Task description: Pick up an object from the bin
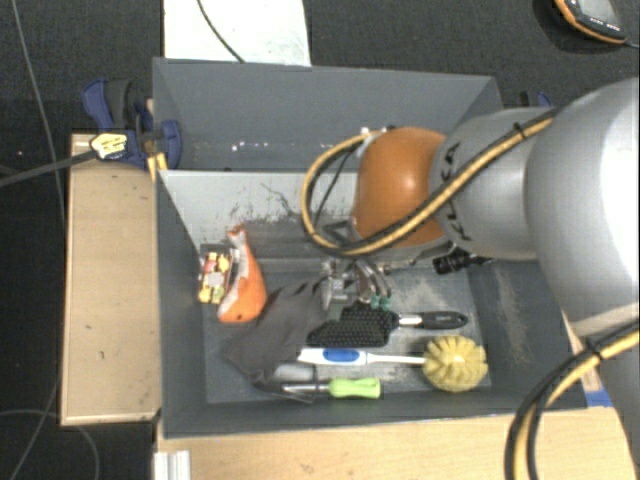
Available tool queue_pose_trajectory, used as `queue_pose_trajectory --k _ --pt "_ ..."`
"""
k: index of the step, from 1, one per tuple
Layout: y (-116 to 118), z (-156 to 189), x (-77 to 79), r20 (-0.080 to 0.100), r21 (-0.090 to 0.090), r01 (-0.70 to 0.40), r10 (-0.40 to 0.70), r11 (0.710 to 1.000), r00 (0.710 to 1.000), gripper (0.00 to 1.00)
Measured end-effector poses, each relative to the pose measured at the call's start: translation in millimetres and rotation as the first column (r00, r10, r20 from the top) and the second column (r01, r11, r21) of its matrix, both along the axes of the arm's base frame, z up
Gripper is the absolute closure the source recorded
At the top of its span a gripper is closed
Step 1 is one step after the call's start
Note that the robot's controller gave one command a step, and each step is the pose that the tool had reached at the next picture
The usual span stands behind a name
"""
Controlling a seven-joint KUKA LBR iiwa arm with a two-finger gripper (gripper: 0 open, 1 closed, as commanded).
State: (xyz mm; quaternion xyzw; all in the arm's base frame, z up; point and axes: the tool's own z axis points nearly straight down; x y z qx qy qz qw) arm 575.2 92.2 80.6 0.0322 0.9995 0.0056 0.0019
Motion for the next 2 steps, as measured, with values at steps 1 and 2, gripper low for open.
queue_pose_trajectory --k 1,2 --pt "0 2 -0.3 0.000 0.000 0.000 0.000 1.000 1.000 1.00" --pt "-1 17 -2.1 -0.007 -0.002 0.001 -0.001 1.000 1.000 1.00"
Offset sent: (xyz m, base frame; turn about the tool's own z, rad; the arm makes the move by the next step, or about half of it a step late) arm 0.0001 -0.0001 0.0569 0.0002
